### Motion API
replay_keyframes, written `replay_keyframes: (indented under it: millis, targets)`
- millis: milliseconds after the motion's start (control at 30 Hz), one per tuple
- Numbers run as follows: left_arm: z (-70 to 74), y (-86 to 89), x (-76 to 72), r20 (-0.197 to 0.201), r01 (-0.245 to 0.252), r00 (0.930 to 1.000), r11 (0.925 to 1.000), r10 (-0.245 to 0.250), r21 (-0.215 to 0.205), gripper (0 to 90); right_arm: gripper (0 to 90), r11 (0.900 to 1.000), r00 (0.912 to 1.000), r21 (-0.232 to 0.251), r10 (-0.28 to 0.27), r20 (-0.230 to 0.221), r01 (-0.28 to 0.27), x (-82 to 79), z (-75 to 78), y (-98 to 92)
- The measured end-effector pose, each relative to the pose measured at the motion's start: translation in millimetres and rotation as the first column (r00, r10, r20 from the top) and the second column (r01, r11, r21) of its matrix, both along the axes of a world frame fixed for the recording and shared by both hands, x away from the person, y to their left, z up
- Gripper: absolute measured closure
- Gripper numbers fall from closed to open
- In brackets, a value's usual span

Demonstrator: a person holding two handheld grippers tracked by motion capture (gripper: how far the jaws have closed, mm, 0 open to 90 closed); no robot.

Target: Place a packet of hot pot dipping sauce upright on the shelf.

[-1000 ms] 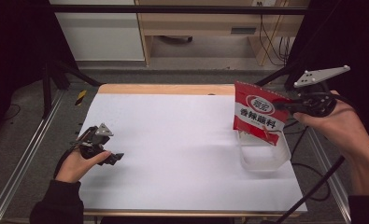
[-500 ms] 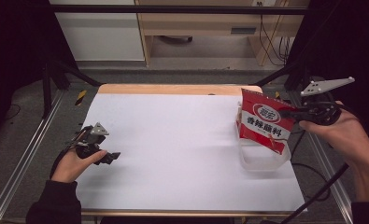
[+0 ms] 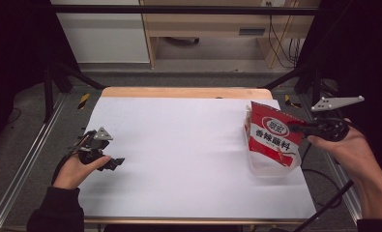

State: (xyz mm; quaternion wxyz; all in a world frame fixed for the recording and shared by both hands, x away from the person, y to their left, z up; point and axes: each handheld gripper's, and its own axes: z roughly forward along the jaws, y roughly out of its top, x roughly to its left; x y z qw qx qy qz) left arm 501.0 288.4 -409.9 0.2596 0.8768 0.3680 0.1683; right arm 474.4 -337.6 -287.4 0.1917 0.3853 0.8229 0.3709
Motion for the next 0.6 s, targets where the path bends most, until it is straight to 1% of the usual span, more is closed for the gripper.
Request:
replay_keyframes:
  millis: [100, 133, 167, 233, 367, 400, 467, 500, 533, 600]
  targets:
    - [0.3, -0.5, 0.1, -0.001, 0.004, 1.0000, 1.0000, -0.004, -0.002, 7.1, 89.8, 1.000, 0.9998, 0.023, -0.015, -0.013, 0.015, -3.4, -12.1, -4.5]
    - [0.3, -1.5, -0.2, 0.001, 0.003, 1.0000, 1.0000, -0.003, -0.002, 7.1, 89.8, 0.999, 0.9998, 0.028, -0.016, -0.008, 0.017, -4.5, -15.0, -6.1]
    - [0.2, -1.7, -0.2, 0.001, 0.004, 1.0000, 1.0000, -0.004, 0.000, 7.1, 89.8, 0.999, 0.9997, 0.039, -0.022, -0.007, 0.023, -6.0, -16.2, -8.3]
    - [0.3, -1.7, -0.2, -0.003, 0.005, 1.0000, 1.0000, -0.005, 0.003, 7.1, 89.7, 0.999, 0.9997, 0.039, -0.022, -0.003, 0.022, -7.1, -17.0, -10.6]
    - [-0.1, -2.2, -0.4, -0.001, 0.006, 1.0000, 1.0000, -0.006, -0.001, 7.1, 89.4, 0.999, 0.9985, 0.002, -0.050, -0.021, 0.050, -11.2, -22.5, -21.6]
    - [-0.1, -2.2, -0.4, -0.001, 0.006, 1.0000, 1.0000, -0.006, -0.001, 7.1, 89.4, 0.999, 0.9985, 0.002, -0.050, -0.021, 0.050, -11.2, -22.5, -21.6]
    - [0.2, -2.1, -0.4, 0.001, 0.005, 1.0000, 1.0000, -0.005, -0.001, 7.1, 89.3, 0.998, 0.9972, -0.001, -0.067, -0.033, 0.067, -12.1, -25.3, -25.9]
    - [0.3, -1.9, -0.4, 0.000, 0.004, 1.0000, 1.0000, -0.004, -0.001, 7.1, 89.2, 0.998, 0.9975, -0.008, -0.063, -0.031, 0.063, -11.9, -26.7, -28.0]
    - [-0.1, -1.5, -0.5, 0.000, 0.003, 1.0000, 1.0000, -0.003, 0.001, 7.1, 89.0, 0.997, 0.9964, -0.009, -0.072, -0.045, 0.071, -12.7, -28.3, -30.1]
    - [-0.4, -1.5, -0.5, -0.001, 0.003, 1.0000, 1.0000, -0.003, 0.001, 7.1, 88.8, 0.997, 0.9963, -0.010, -0.072, -0.047, 0.071, -12.8, -29.1, -30.6]
